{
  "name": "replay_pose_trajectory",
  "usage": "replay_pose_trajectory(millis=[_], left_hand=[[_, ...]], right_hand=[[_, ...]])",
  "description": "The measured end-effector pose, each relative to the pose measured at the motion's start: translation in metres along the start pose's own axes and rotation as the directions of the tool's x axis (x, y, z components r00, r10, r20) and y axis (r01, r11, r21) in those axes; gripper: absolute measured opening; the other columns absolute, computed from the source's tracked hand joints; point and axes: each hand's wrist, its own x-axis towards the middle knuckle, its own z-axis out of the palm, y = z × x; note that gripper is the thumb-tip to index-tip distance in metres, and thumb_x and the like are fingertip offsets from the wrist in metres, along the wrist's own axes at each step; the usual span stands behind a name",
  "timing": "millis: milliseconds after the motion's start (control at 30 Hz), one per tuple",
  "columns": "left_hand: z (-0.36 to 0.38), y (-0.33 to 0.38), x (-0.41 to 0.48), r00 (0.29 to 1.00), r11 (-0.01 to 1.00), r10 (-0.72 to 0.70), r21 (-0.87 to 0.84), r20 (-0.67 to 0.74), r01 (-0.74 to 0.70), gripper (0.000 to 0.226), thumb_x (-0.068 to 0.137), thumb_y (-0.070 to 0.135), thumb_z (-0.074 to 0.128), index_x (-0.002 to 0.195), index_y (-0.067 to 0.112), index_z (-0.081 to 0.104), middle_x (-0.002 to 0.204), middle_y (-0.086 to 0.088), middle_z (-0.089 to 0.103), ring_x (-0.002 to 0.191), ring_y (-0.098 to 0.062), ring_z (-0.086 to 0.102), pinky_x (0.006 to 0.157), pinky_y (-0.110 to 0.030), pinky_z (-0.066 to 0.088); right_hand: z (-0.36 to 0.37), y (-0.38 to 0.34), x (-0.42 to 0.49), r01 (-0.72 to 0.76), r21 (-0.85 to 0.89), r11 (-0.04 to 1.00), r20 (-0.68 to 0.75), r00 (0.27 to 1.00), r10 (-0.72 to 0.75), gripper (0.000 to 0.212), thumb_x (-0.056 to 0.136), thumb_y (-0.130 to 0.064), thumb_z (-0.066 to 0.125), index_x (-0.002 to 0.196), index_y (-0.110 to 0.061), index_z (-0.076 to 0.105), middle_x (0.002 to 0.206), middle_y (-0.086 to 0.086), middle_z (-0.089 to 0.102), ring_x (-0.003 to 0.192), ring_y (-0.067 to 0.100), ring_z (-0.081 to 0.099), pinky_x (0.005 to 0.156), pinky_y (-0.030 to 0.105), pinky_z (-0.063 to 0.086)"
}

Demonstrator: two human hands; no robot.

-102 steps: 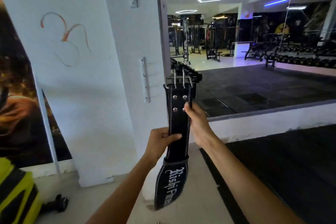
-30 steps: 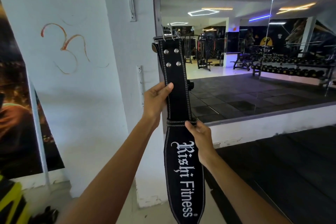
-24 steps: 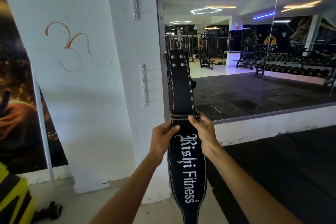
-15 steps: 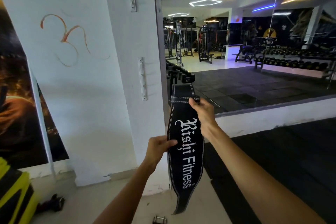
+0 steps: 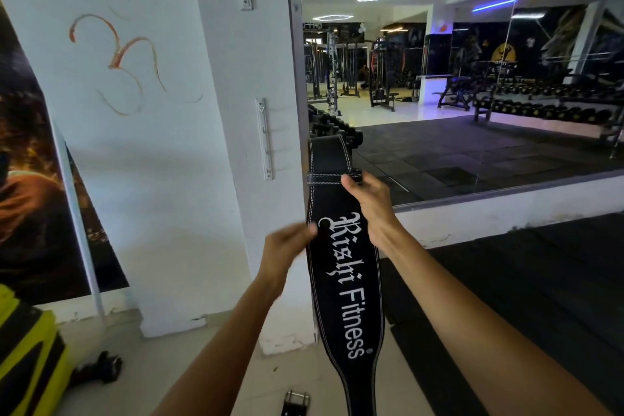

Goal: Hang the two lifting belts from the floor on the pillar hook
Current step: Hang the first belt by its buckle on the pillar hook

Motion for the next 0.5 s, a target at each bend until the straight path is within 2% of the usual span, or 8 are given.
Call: replay_pose_trajectory(millis=[33, 100, 200, 267, 367, 500], left_hand=[[0.005, 0.023, 0.011, 0.998, 0.995, 0.067, -0.068, -0.010, -0.067, 0.029, 0.089, 0.024, 0.059, 0.105, 0.004, 0.070, 0.100, -0.007, 0.075, 0.095, -0.017, 0.070, 0.087, -0.025, 0.055], [0.016, 0.061, 0.035, 0.996, 0.981, 0.093, -0.167, -0.019, -0.095, 0.028, 0.092, 0.024, 0.054, 0.103, 0.003, 0.069, 0.094, -0.007, 0.073, 0.089, -0.018, 0.070, 0.076, -0.021, 0.056], [0.031, 0.079, 0.050, 0.989, 0.955, -0.086, -0.293, -0.119, 0.048, 0.011, 0.085, 0.005, 0.063, 0.090, -0.004, 0.067, 0.069, -0.010, 0.070, 0.063, -0.022, 0.068, 0.054, -0.024, 0.056], [0.039, 0.077, 0.046, 0.972, 0.909, -0.174, -0.405, -0.160, 0.096, 0.007, 0.082, -0.002, 0.063, 0.088, -0.005, 0.066, 0.062, -0.011, 0.069, 0.050, -0.020, 0.067, 0.047, -0.025, 0.055], [0.041, 0.073, 0.047, 0.966, 0.868, -0.178, -0.493, -0.186, 0.065, 0.015, 0.082, -0.003, 0.063, 0.096, -0.002, 0.068, 0.069, -0.011, 0.071, 0.055, -0.020, 0.070, 0.050, -0.028, 0.057], [0.041, 0.062, 0.043, 0.984, 0.892, -0.110, -0.451, -0.138, 0.036, 0.016, 0.084, -0.002, 0.061, 0.097, -0.003, 0.069, 0.070, -0.009, 0.075, 0.064, -0.022, 0.071, 0.057, -0.029, 0.059]], right_hand=[[0.001, 0.000, -0.001, 0.002, -0.003, 1.000, 0.021, 1.000, -0.002, 0.006, 0.084, -0.015, 0.063, 0.089, -0.017, 0.067, 0.091, 0.001, 0.069, 0.093, 0.021, 0.064, 0.091, 0.033, 0.050], [0.002, 0.003, -0.004, 0.002, -0.021, 1.000, 0.056, 0.998, -0.001, 0.008, 0.085, -0.016, 0.063, 0.091, -0.018, 0.067, 0.092, 0.004, 0.070, 0.092, 0.023, 0.067, 0.086, 0.034, 0.054], [-0.006, 0.006, -0.007, 0.008, -0.057, 0.998, 0.102, 0.995, -0.002, 0.009, 0.085, -0.012, 0.062, 0.088, -0.018, 0.067, 0.085, 0.003, 0.070, 0.075, 0.015, 0.069, 0.068, 0.021, 0.058], [-0.016, 0.012, -0.011, -0.001, -0.082, 0.997, 0.142, 0.990, 0.013, 0.011, 0.084, -0.008, 0.062, 0.092, -0.014, 0.067, 0.084, 0.002, 0.070, 0.070, 0.006, 0.070, 0.063, 0.015, 0.055], [-0.042, 0.044, -0.032, -0.073, -0.179, 0.981, 0.124, 0.988, 0.096, 0.021, 0.083, -0.005, 0.062, 0.104, -0.003, 0.064, 0.093, 0.004, 0.070, 0.072, 0.000, 0.069, 0.064, 0.010, 0.053], [-0.062, 0.066, -0.055, -0.140, -0.238, 0.961, 0.152, 0.972, 0.180, 0.009, 0.081, -0.002, 0.064, 0.087, -0.009, 0.067, 0.087, 0.004, 0.070, 0.074, 0.010, 0.070, 0.064, 0.013, 0.054]])
